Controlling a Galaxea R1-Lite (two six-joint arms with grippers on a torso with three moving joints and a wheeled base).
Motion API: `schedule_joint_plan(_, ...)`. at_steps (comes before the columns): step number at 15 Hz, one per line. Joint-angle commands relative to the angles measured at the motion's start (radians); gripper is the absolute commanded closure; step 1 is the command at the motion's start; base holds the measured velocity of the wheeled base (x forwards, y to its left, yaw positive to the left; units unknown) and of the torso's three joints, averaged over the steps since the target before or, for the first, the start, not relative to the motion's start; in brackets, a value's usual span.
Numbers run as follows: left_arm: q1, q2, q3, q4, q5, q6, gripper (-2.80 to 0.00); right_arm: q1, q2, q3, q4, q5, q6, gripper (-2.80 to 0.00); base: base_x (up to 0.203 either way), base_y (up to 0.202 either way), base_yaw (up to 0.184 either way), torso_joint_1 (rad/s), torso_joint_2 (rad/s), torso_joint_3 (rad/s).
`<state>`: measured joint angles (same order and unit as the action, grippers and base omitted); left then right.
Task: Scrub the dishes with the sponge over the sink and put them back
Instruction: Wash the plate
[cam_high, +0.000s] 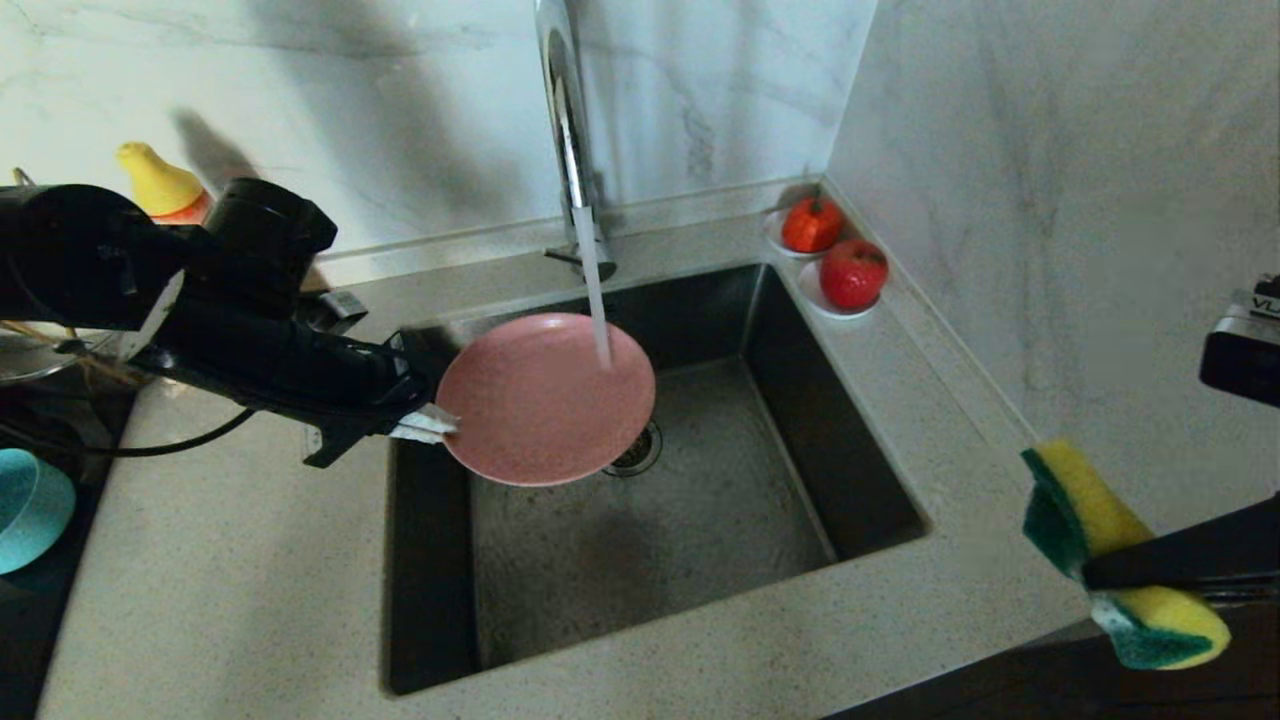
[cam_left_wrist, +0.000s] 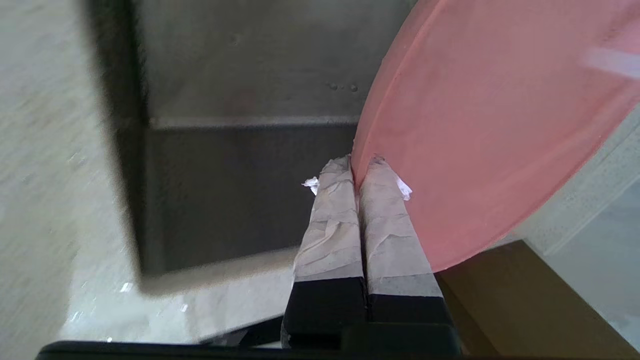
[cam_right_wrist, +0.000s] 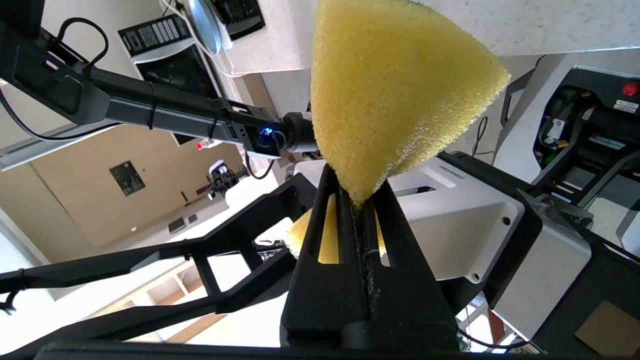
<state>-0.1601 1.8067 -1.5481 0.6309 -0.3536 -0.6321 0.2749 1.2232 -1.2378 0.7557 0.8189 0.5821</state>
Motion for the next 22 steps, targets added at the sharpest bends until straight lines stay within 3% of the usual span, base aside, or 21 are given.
schedule_joint_plan(1,-0.024,0.042,0.005,-0.024,-0.002,-0.014,0.0,-0.006,-0.008,0.013,0.002,0.005,0.001,0.0,0.0,0.0,0.0,0.0,0.0,0.0)
schedule_joint_plan(9,-0.13,0.1,0.0,-0.054,0.052,-0.045,0.0,-0.011,-0.017,0.024,-0.001,0.008,-0.002,0.0,0.0,0.0,0.0,0.0,0.0,0.0)
schedule_joint_plan(14,-0.14,0.089,0.009,-0.074,0.07,-0.057,0.0,-0.008,-0.011,0.032,-0.003,0.008,-0.003,0.0,0.0,0.0,0.0,0.0,0.0,0.0)
schedule_joint_plan(16,-0.14,0.066,0.03,-0.07,0.145,-0.055,0.0,-0.005,-0.013,0.034,-0.003,0.009,-0.002,0.0,0.0,0.0,0.0,0.0,0.0,0.0)
schedule_joint_plan(18,-0.139,0.028,0.057,-0.067,0.18,-0.048,0.0,0.003,-0.01,0.034,-0.003,0.017,-0.002,0.0,0.0,0.0,0.0,0.0,0.0,0.0)
schedule_joint_plan(22,-0.138,-0.092,0.096,-0.066,0.252,0.03,0.0,0.024,-0.004,0.032,0.0,0.042,-0.001,0.0,0.0,0.0,0.0,0.0,0.0,0.0)
